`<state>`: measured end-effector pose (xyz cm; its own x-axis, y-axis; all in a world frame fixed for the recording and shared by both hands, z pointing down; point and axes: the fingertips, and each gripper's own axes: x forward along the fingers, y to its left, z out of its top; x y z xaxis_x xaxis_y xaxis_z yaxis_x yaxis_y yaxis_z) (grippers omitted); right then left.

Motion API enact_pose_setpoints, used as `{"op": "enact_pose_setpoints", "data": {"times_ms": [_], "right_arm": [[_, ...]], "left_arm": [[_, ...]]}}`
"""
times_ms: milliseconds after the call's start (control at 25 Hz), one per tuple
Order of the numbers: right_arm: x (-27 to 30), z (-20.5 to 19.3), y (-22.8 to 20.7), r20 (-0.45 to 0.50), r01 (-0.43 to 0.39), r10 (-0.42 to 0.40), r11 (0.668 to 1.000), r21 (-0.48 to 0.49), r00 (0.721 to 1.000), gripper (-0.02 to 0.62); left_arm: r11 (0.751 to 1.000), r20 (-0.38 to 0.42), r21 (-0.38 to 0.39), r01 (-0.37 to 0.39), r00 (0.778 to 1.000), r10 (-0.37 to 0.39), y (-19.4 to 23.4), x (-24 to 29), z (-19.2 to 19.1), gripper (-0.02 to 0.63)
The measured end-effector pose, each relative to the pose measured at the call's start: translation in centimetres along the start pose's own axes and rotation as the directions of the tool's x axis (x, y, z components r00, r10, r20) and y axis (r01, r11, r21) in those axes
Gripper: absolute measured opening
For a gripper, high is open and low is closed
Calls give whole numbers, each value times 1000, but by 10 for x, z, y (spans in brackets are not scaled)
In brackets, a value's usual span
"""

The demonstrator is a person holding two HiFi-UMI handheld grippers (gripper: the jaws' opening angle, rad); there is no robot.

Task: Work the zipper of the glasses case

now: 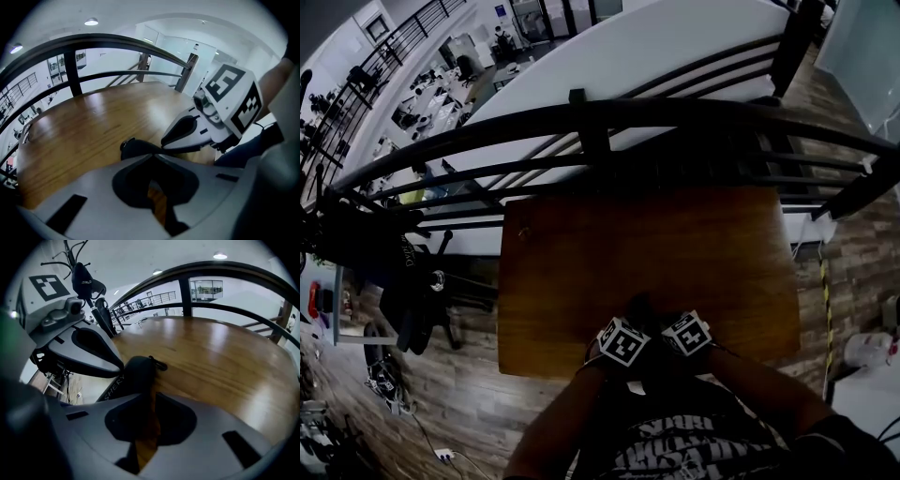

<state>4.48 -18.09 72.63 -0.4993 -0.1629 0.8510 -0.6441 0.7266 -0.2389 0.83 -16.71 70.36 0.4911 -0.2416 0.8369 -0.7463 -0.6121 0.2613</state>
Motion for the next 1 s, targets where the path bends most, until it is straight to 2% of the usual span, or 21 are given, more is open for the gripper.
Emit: {"op": "enact_pose_setpoints", "data": {"times_ms": [120, 200, 320, 440, 560, 640, 760, 920, 1000], "right_arm": [[3, 4, 9, 6, -25, 25, 999, 33, 1000, 33], [3, 3, 11, 0, -39, 39, 999, 21, 999, 15], [0, 4, -2, -16, -58, 58, 997, -54, 998, 15], [-2, 28, -29, 32, -51, 55, 990, -132, 998, 15], [1, 67, -30, 35, -133, 144, 966, -223, 989, 15], [9, 83, -17, -30, -205, 205, 932, -300, 978, 15], [34, 95, 2, -155, -286, 243, 866, -410, 958, 17], [55, 99, 23, -323, -404, 291, 835, -374, 901, 20], [57, 96, 29, -402, -428, 251, 785, -447, 880, 21]], "left_arm": [[1000, -11, -5, 15, 1000, -15, -3, 1, -1, 5], [999, -11, -25, 39, 999, -39, -5, 5, 1, 5], [995, -15, -66, 76, 997, -78, -10, 8, 6, 5], [994, -18, -79, 81, 996, -82, -11, 9, 6, 5], [991, 11, -121, 63, 998, -62, -10, 9, 5, 5], [989, 40, -141, 41, 999, -35, -9, 8, 6, 5], [988, 66, -155, 16, 998, -6, -5, 8, 8, 5], [982, 88, -188, 17, 996, -1, -2, 8, 9, 5], [978, 93, -206, 37, 996, -18, -6, 7, 10, 5]]}}
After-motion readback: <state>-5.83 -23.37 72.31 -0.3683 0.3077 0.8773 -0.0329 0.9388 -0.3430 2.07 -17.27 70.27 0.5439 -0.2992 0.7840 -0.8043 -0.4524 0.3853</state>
